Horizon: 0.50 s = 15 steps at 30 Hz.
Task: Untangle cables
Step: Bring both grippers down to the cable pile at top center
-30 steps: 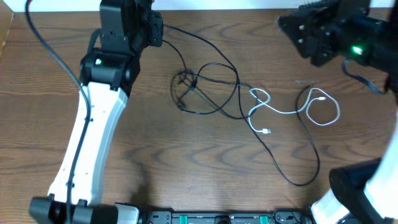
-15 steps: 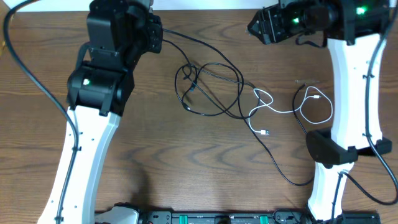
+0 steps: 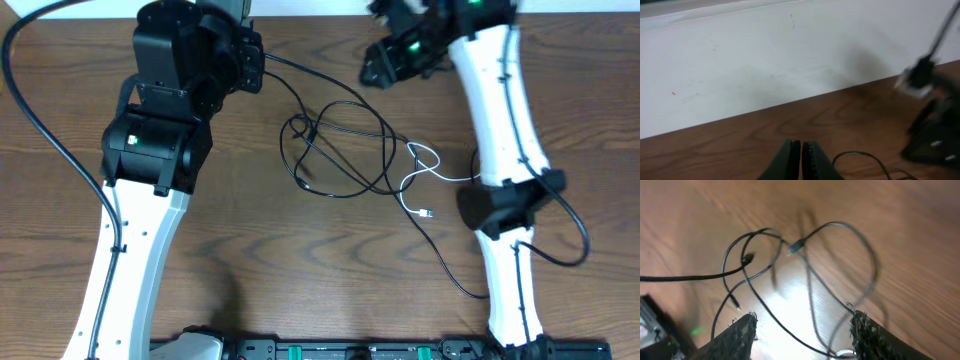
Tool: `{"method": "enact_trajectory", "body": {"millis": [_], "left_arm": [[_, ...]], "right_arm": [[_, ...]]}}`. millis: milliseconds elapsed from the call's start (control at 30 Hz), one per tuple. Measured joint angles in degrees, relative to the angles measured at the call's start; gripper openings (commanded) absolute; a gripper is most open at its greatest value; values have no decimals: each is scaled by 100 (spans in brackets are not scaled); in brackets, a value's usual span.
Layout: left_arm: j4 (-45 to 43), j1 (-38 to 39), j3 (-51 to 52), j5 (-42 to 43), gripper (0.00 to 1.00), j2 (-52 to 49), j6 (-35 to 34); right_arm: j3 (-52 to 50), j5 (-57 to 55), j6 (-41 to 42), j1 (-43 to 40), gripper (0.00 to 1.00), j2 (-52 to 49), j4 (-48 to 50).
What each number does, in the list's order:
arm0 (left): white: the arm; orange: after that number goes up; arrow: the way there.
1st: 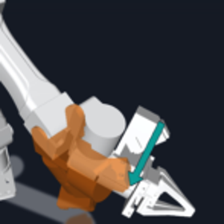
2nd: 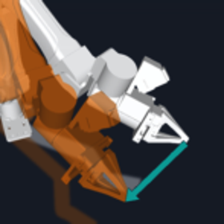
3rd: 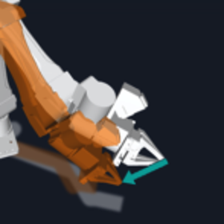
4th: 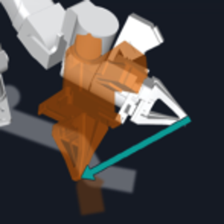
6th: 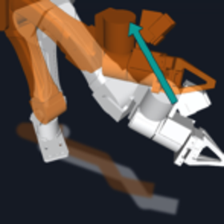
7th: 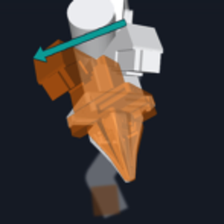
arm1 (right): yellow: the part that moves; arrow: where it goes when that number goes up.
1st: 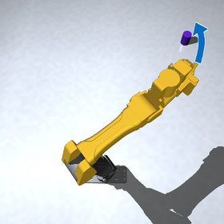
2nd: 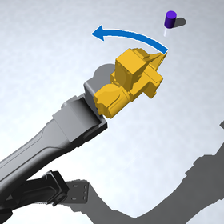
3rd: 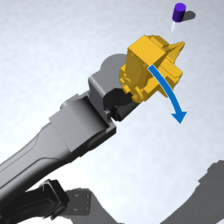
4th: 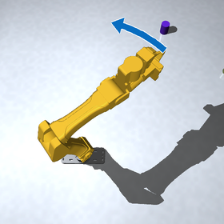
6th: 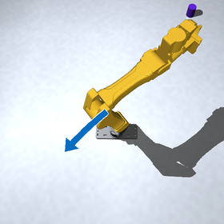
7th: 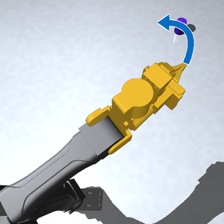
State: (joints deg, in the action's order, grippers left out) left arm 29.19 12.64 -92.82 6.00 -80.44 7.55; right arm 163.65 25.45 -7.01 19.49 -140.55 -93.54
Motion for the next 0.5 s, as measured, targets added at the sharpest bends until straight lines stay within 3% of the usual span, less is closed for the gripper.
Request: {"method": "enact_trajectory", "body": {"millis": [300, 500], "left_arm": [[17, 24, 0, 13, 8, 0, 0], [7, 24, 0, 13, 8, 0, 0]], "right_arm": [[-11, 173, -125, 667, 63, -127, -9], [-11, 153, -118, 704, 60, -127, -317]]}}
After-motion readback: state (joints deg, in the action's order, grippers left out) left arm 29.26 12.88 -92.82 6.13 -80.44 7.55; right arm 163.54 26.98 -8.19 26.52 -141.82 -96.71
